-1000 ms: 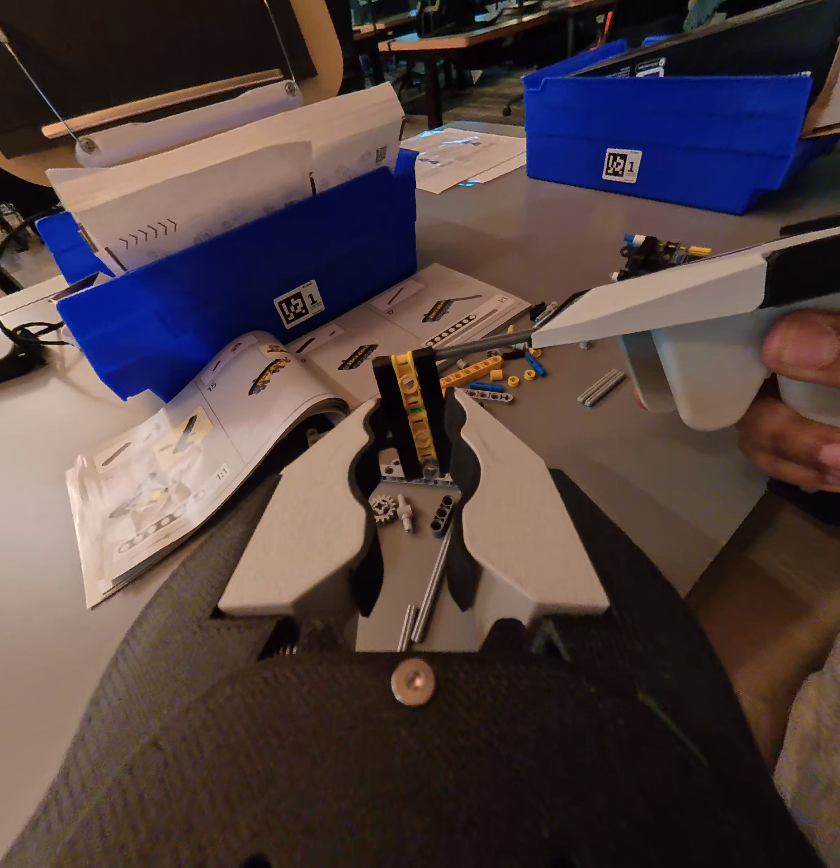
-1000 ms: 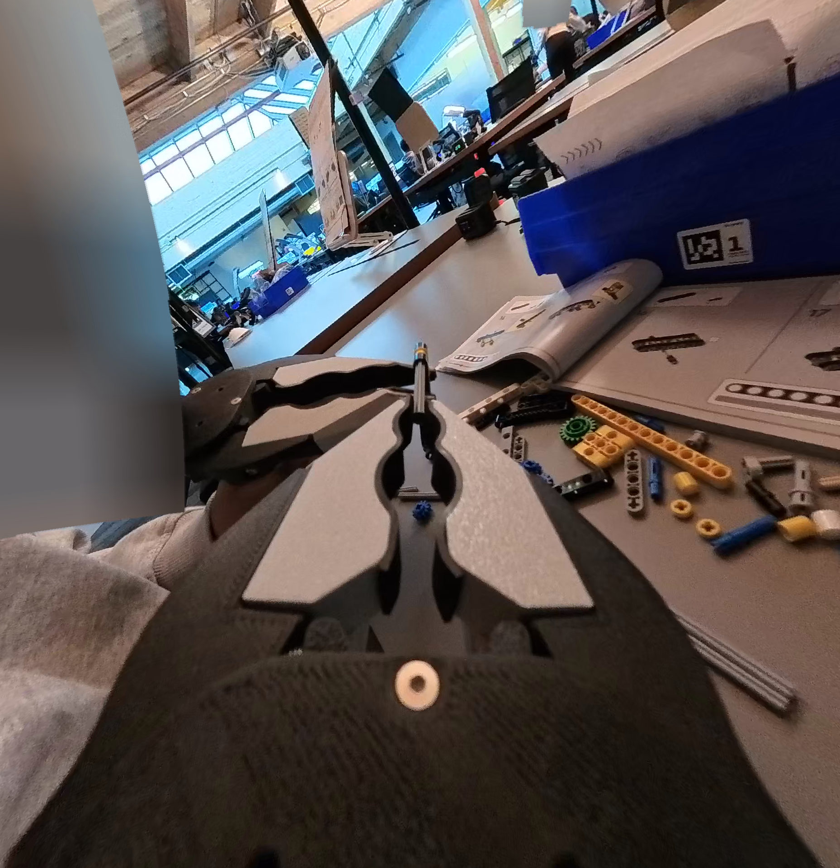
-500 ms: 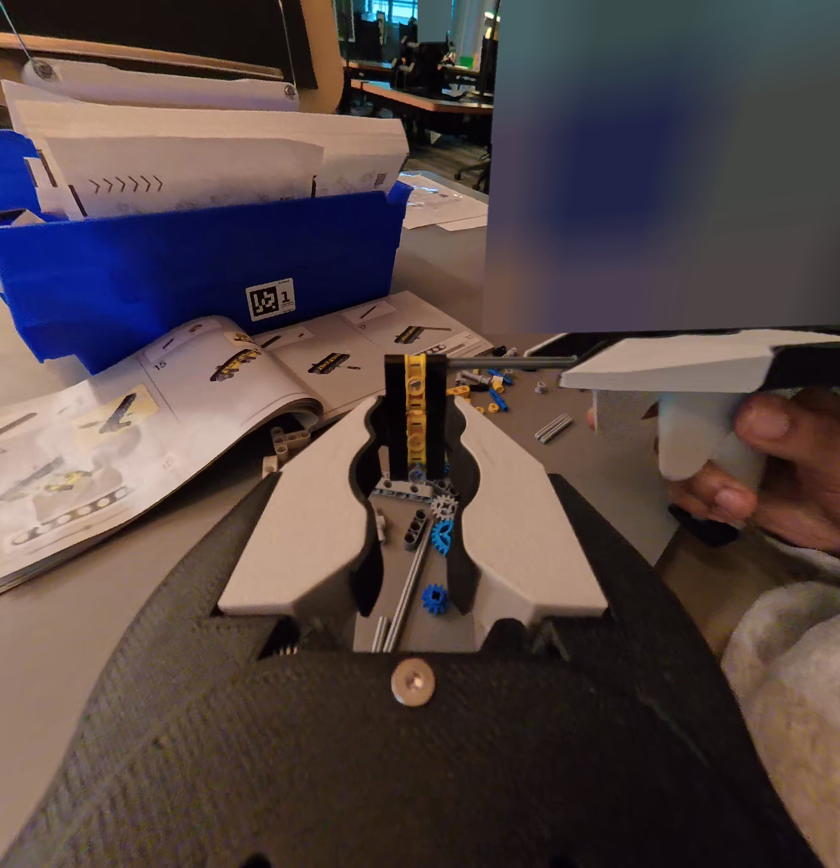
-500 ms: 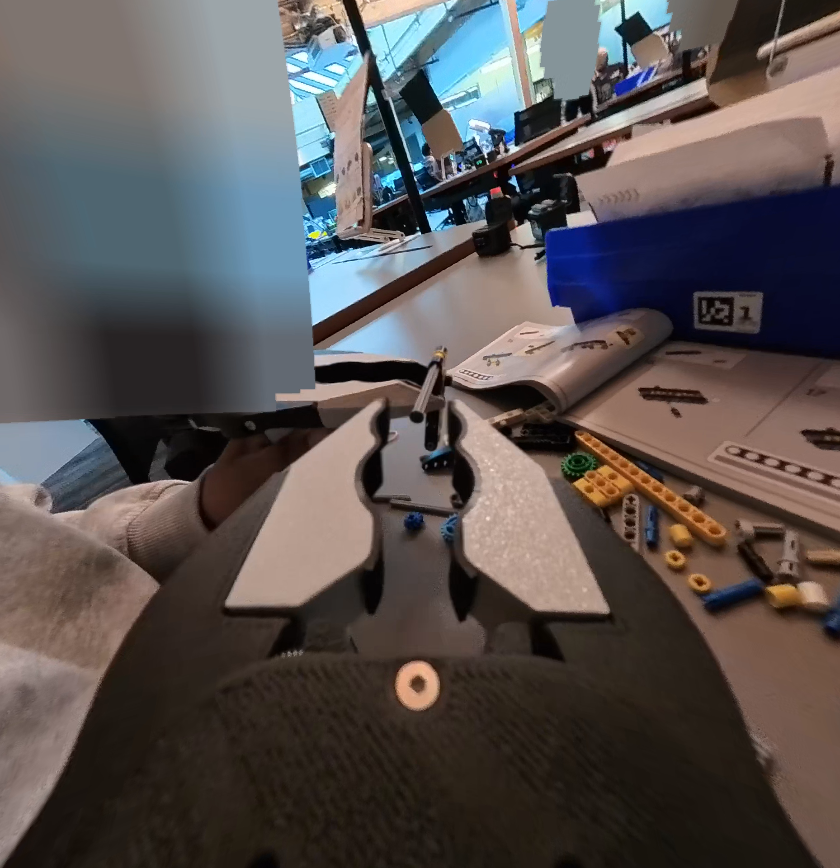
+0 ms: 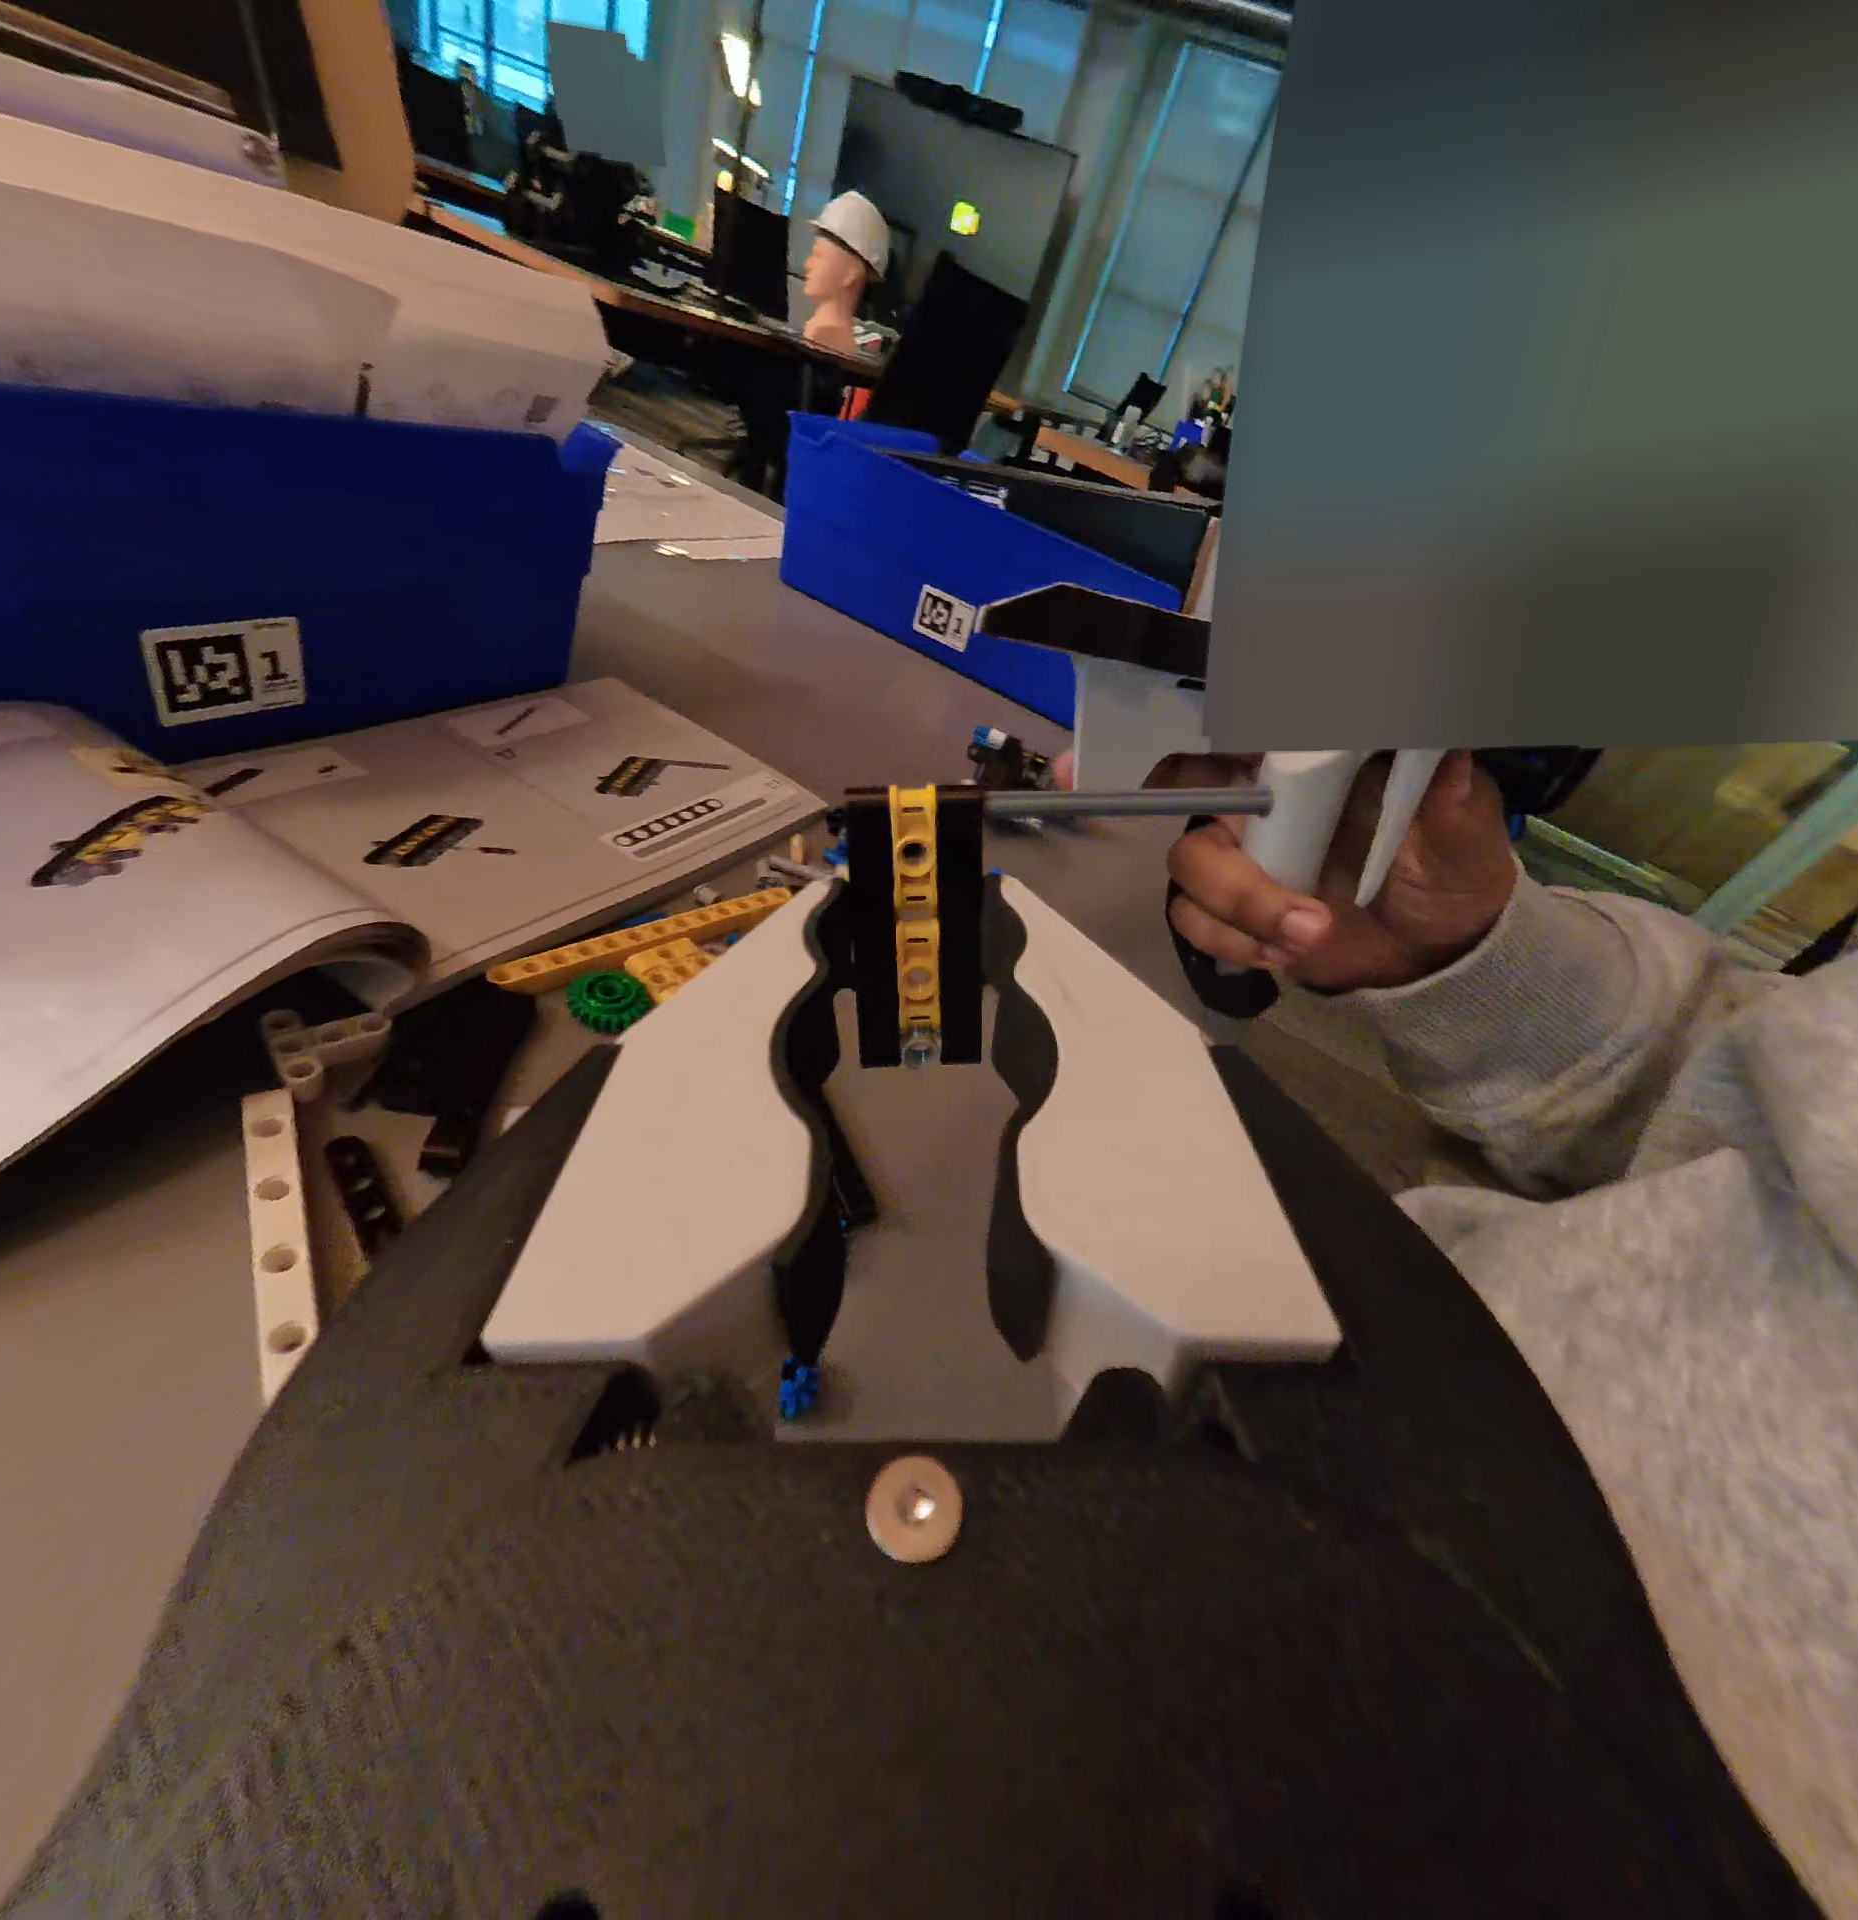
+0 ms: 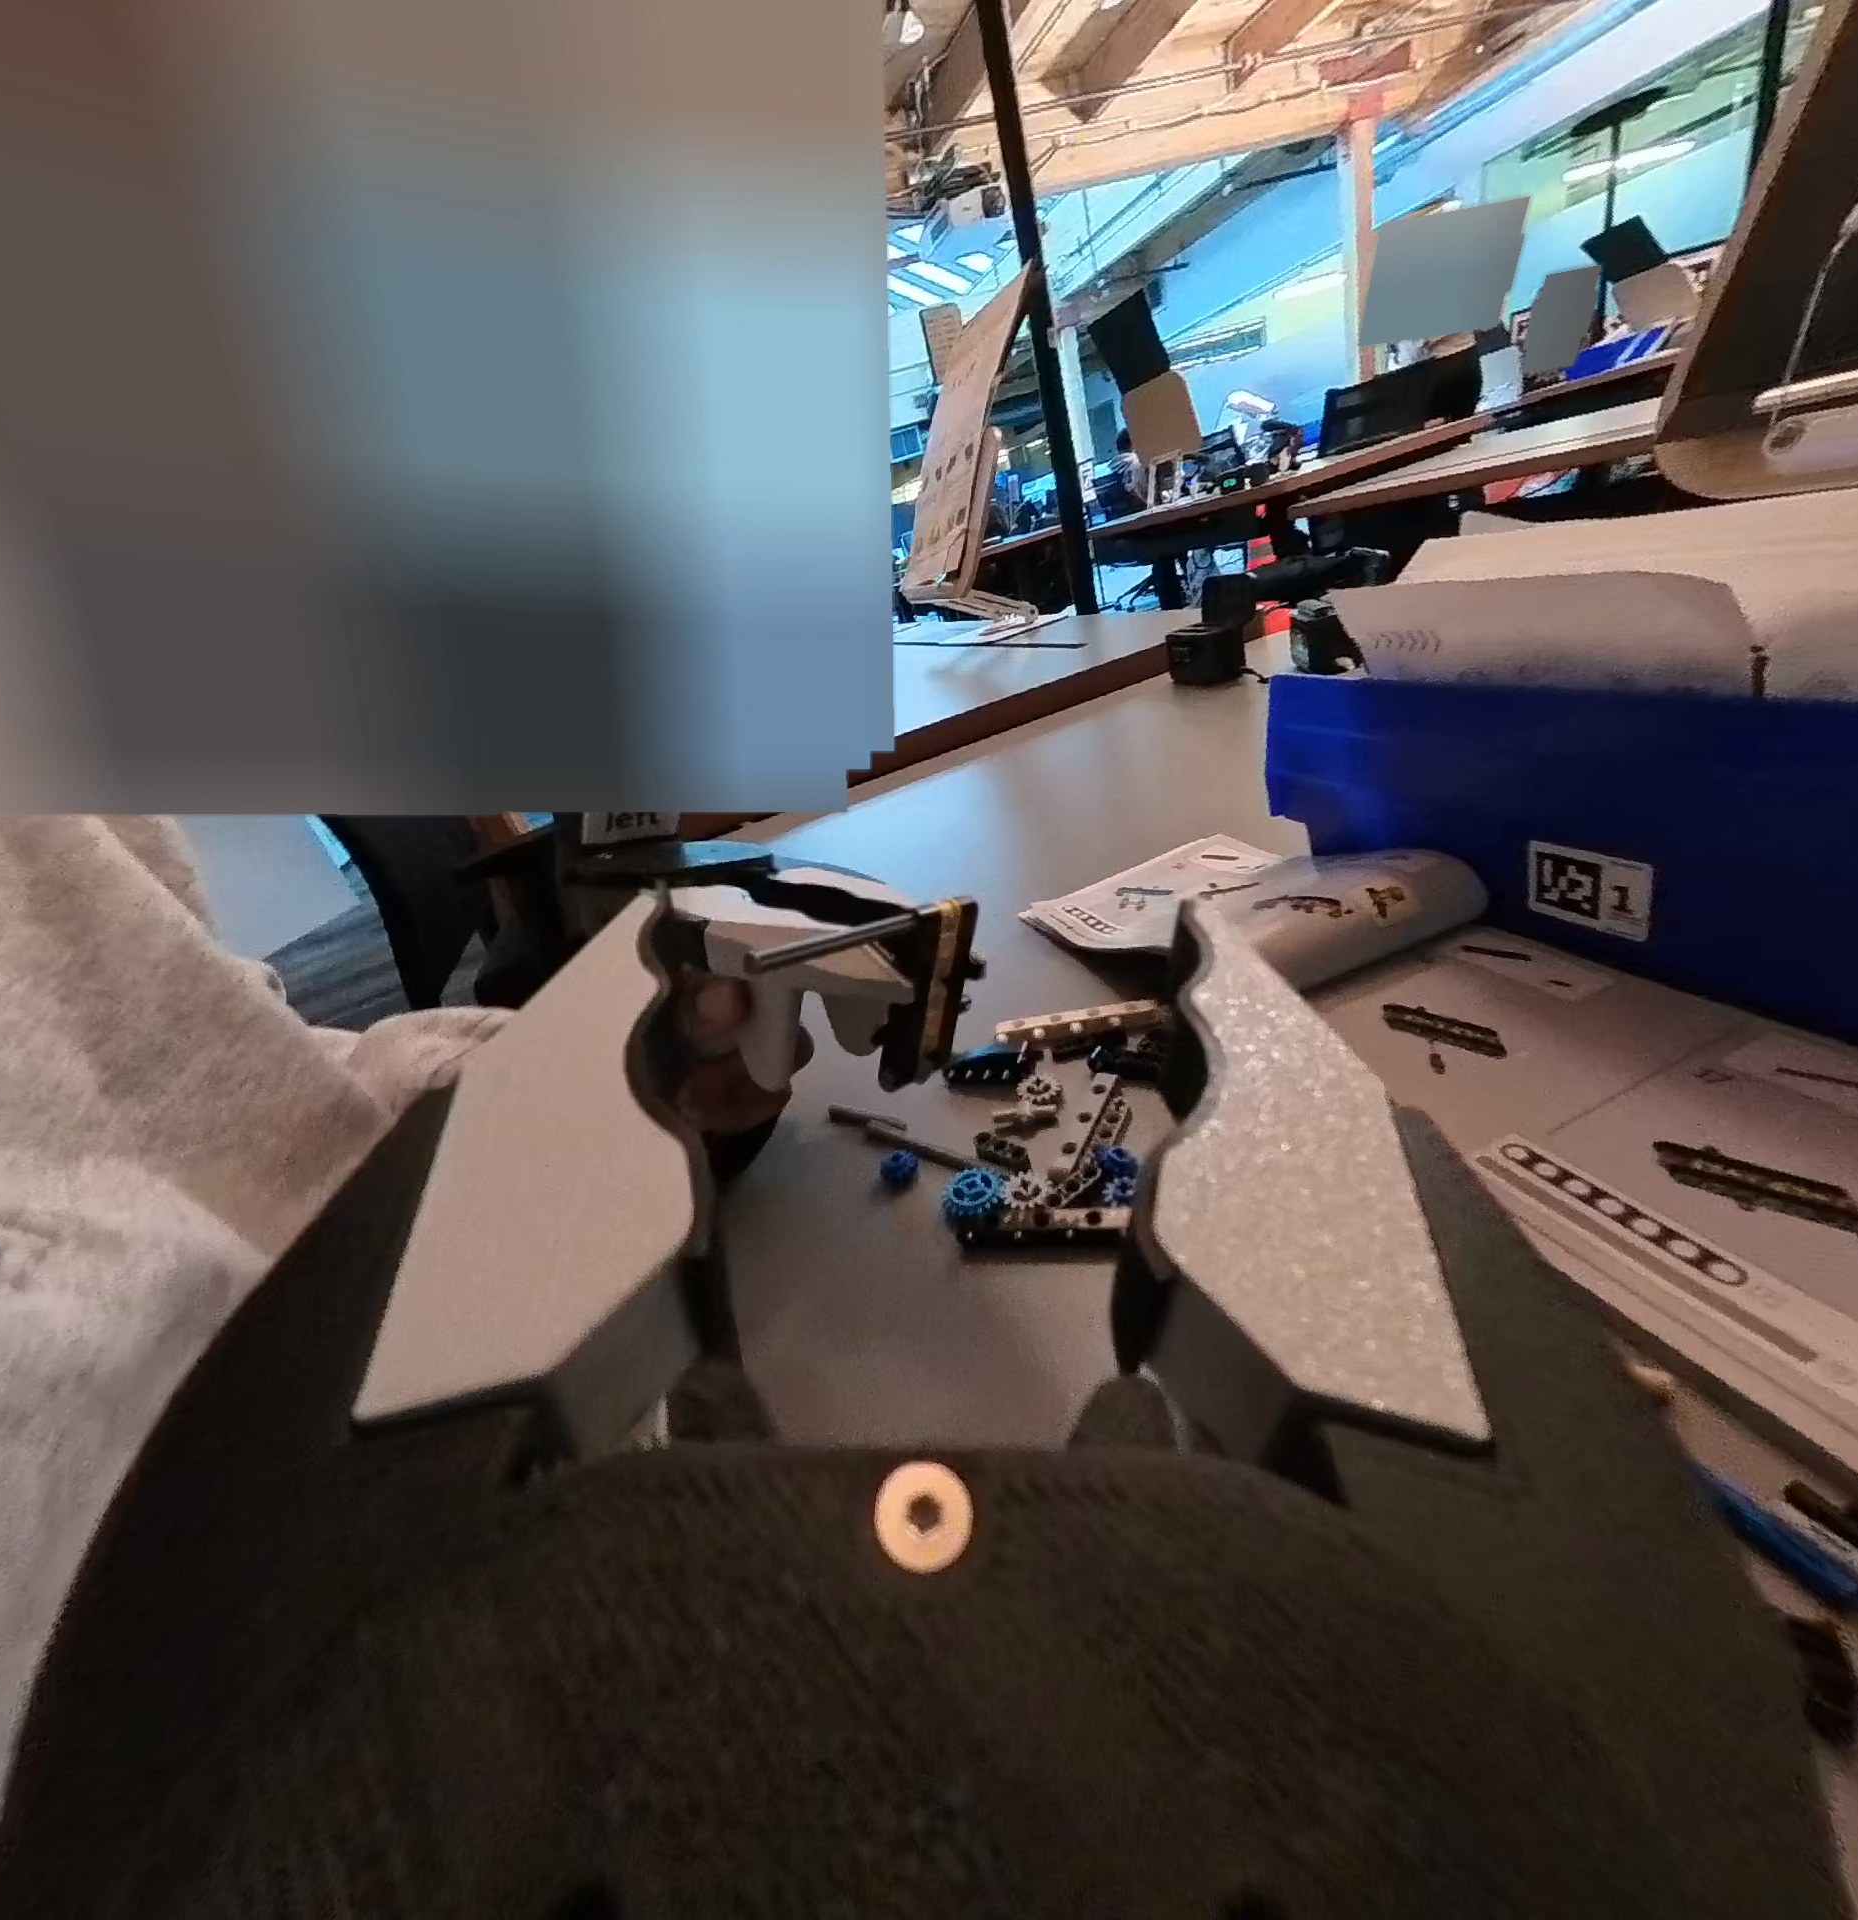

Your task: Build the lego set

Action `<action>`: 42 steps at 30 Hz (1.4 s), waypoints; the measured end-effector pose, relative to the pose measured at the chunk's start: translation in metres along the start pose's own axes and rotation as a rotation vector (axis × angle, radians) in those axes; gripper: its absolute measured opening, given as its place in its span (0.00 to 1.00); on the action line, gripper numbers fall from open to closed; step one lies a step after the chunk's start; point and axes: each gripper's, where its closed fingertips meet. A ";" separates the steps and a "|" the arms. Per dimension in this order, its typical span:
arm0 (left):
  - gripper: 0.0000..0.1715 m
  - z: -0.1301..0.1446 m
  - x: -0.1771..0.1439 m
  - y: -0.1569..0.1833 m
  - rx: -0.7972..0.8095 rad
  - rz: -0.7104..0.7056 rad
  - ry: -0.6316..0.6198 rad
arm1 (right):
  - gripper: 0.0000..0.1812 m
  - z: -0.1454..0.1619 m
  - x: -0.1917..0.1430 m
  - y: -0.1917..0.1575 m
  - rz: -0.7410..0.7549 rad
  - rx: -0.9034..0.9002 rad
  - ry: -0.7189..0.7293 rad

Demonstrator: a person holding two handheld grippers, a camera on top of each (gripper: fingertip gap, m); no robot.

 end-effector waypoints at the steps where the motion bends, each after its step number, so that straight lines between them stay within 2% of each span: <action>1: 0.14 0.001 0.001 0.002 -0.001 0.010 -0.007 | 0.52 0.002 -0.001 -0.001 -0.007 -0.010 -0.006; 10: 0.14 0.007 0.005 0.014 0.024 0.066 -0.034 | 0.51 0.021 0.007 -0.016 -0.094 0.006 -0.042; 23: 0.14 0.007 0.006 0.016 -0.001 0.095 -0.034 | 0.49 0.010 0.002 -0.018 -0.151 0.076 0.034; 42: 0.14 0.009 0.007 0.023 0.021 0.125 -0.046 | 0.49 0.022 0.006 -0.028 -0.220 0.102 -0.019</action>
Point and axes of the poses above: each gripper's, where its closed fingertips meet, x out along the fingers, z out of its underside, y = z × x across the jaws, and after that the axes turned 1 degree about y, right-handed
